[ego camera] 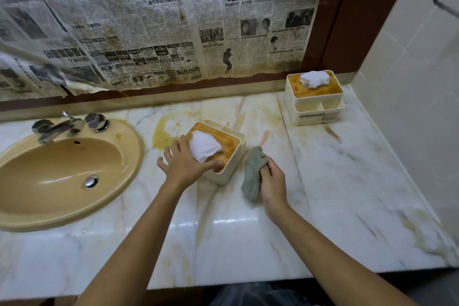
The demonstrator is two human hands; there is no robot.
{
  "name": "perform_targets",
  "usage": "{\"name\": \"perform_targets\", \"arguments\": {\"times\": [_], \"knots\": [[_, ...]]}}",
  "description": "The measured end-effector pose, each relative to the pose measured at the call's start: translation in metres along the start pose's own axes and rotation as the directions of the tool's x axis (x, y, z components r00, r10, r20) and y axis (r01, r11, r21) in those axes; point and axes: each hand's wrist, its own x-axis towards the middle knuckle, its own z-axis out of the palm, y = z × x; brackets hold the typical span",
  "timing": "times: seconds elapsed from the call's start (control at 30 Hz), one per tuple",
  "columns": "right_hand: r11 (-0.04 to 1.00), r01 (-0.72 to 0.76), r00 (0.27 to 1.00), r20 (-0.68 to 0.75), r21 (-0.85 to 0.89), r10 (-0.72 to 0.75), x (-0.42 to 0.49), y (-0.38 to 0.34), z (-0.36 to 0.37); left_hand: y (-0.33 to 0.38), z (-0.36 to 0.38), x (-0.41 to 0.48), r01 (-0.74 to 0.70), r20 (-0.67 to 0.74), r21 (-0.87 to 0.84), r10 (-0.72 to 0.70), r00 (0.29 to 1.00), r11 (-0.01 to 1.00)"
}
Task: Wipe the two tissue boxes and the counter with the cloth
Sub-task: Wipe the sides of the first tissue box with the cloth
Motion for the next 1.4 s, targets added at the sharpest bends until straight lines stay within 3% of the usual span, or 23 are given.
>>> {"name": "perform_targets", "arguments": {"times": [0.47,0.77,0.9,1.1,1.27,1.4], "knots": [[0.998,0.039,0.996,0.084,-0.040,-0.036,-0.015,0.047,0.046,0.000,0.003,0.003,-0.029,-0.016,0.053,0.030,0.999,0.998],[0.996,0.089,0.993,-0.082,-0.025,-0.090,0.041,0.027,0.060,-0.002,0.002,0.003,-0.078,-0.040,-0.004,0.077,0.996,0.997],[0.994,0.098,0.990,-0.093,-0.053,-0.103,0.057,0.025,0.057,-0.004,0.003,0.000,-0.105,-0.048,-0.030,0.104,0.993,0.994],[0.993,0.106,0.994,0.018,-0.045,-0.105,-0.008,0.057,0.061,-0.006,0.004,0.000,-0.127,-0.046,-0.054,0.124,0.991,0.990],[0.993,0.085,0.991,-0.098,-0.087,-0.093,0.047,0.032,0.061,-0.003,0.000,0.000,-0.125,-0.012,-0.045,0.124,0.992,0.991],[0.989,0.097,0.991,-0.083,-0.115,-0.107,0.072,0.018,0.058,-0.002,0.000,0.000,-0.139,-0.024,-0.040,0.138,0.990,0.990]]}}
